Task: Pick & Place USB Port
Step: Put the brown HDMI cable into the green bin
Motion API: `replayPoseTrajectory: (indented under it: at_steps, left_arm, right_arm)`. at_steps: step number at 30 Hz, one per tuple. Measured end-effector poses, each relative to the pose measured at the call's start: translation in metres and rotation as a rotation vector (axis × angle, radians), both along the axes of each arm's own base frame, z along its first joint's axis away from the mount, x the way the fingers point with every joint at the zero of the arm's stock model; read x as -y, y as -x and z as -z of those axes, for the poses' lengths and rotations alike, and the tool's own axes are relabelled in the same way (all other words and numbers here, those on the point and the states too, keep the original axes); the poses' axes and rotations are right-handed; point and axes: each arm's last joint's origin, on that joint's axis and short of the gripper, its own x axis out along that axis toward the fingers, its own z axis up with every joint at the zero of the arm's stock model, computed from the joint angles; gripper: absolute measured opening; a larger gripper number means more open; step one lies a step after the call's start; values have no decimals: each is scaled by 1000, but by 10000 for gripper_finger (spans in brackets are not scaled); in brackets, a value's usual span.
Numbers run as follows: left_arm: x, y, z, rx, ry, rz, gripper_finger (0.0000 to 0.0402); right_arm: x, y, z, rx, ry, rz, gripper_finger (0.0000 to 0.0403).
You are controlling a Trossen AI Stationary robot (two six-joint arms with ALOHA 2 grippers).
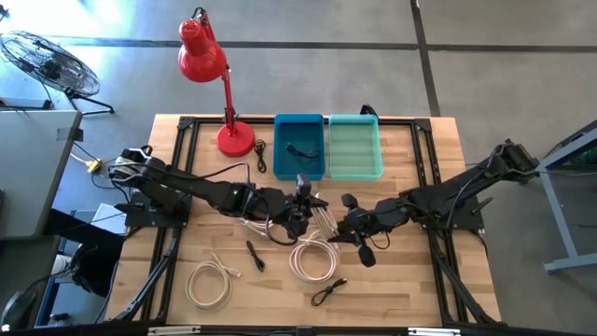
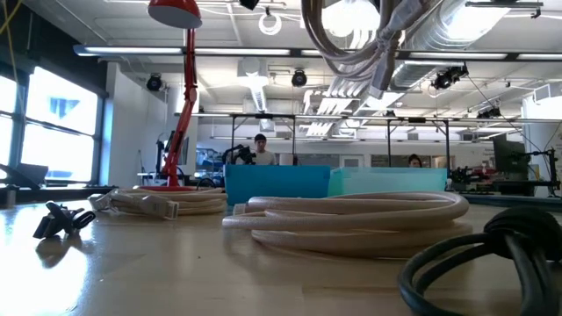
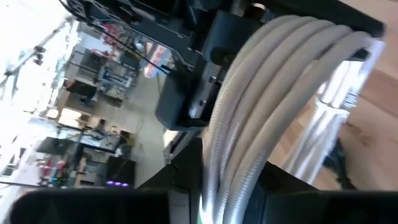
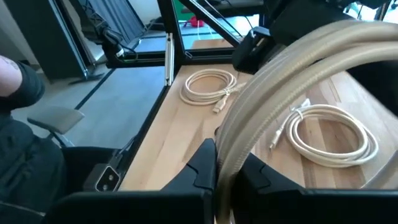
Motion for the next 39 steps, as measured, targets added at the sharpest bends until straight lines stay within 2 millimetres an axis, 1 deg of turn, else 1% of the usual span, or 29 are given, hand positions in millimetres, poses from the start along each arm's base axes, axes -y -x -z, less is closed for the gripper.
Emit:
replayPoseTrajectory:
  at_steps: [4,8,11,14,18,20,22,24,28,31,34,39]
  left_arm:
    - [1,2,5,-60,3,6,81]
    - [10,7,9,-102,-33,-34,106]
    - [22,13,12,-130,-91,-98,135]
    - [38,23,14,-140,-167,-184,167]
    - [63,42,18,-165,-326,-296,202]
    - [76,53,19,-171,-429,-359,212]
    - [89,64,20,-155,-497,-412,217]
    - [101,74,19,-113,-502,-449,217]
    - [121,89,17,-52,-489,-458,217]
    - [129,98,16,-32,-527,-476,217]
    - [135,103,16,-24,-541,-471,217]
    - [141,108,16,-13,-532,-450,217]
  right_arm:
    - [0,1,2,-21,11,17,9]
    - [1,1,5,-51,14,54,9]
    - [2,2,7,-66,26,69,9]
    - [3,2,8,-75,37,92,9]
    - [14,6,10,-118,98,215,9]
    - [24,11,10,-155,139,286,9]
    - [35,17,8,-178,171,355,9]
    - [47,22,5,-202,194,416,9]
    - [72,30,-4,-195,206,505,9]
    - [94,33,-13,-157,240,543,11]
    - [122,35,-18,-139,269,607,13]
    - [169,42,-15,-173,187,661,9]
